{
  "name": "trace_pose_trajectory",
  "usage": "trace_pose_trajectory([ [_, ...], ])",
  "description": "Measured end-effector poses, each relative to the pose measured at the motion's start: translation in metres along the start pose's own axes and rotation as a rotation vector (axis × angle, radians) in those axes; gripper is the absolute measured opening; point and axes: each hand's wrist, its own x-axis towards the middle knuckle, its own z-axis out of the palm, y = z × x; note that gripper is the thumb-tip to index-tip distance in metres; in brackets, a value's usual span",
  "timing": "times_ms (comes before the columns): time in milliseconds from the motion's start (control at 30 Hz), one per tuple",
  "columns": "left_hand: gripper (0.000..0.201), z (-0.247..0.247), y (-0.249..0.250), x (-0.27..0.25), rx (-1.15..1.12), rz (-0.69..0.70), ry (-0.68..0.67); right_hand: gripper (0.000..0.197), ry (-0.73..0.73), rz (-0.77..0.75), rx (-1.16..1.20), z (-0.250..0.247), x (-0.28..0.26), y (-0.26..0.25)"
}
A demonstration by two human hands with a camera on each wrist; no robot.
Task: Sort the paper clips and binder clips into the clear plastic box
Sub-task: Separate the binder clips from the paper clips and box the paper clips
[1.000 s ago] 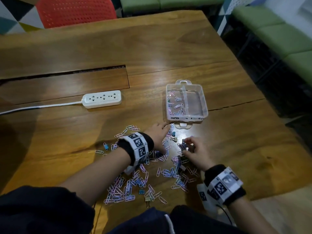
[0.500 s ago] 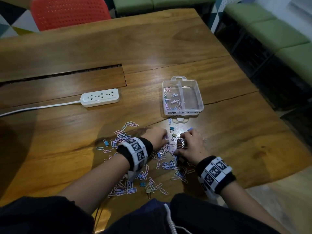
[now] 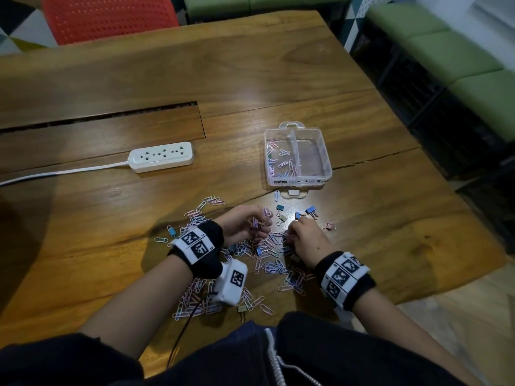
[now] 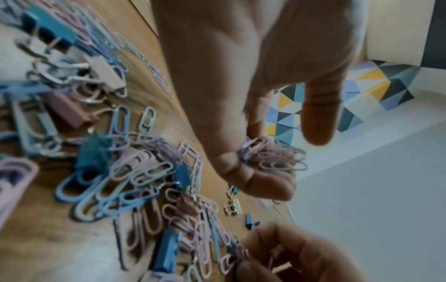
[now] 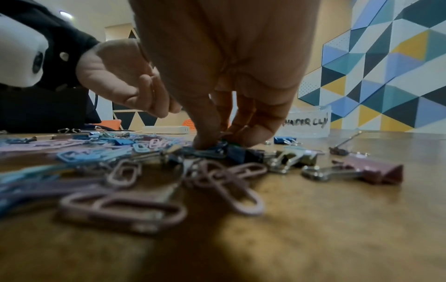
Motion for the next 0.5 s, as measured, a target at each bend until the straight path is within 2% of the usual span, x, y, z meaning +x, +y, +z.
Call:
trace_pose_trajectory([
  [33,0.012,0.003,-0.001,-0.001,-0.007,-0.007,-0.011,0.014,0.005,-0.008,0.002,0.002,-0.001,0.001],
  [100,0.024,0.009,-0.006,0.001,0.047,-0.032,0.006,0.012,0.023,0.011,0.045,0.001,-0.006,0.005],
  [200,0.027,0.013,-0.007,0.003,0.16,-0.001,0.1,0.01,0.086,0.078,0.198,-0.004,-0.006,0.01],
  [300,0.023,0.015,-0.002,0.003,0.185,0.027,0.131,0.007,0.128,0.208,0.507,-0.014,-0.007,0.017],
  [367,0.024,0.015,0.002,0.003,0.199,0.03,0.157,0.016,0.105,0.269,0.785,-0.024,-0.009,0.019],
  [433,0.023,0.012,0.003,0.005,0.436,0.038,0.223,0.02,0.03,0.312,1.076,-0.033,-0.013,0.016],
  [500,0.016,0.008,-0.003,0.01,0.877,0.082,0.27,0.023,-0.061,0.37,1.359,-0.039,-0.014,0.014],
])
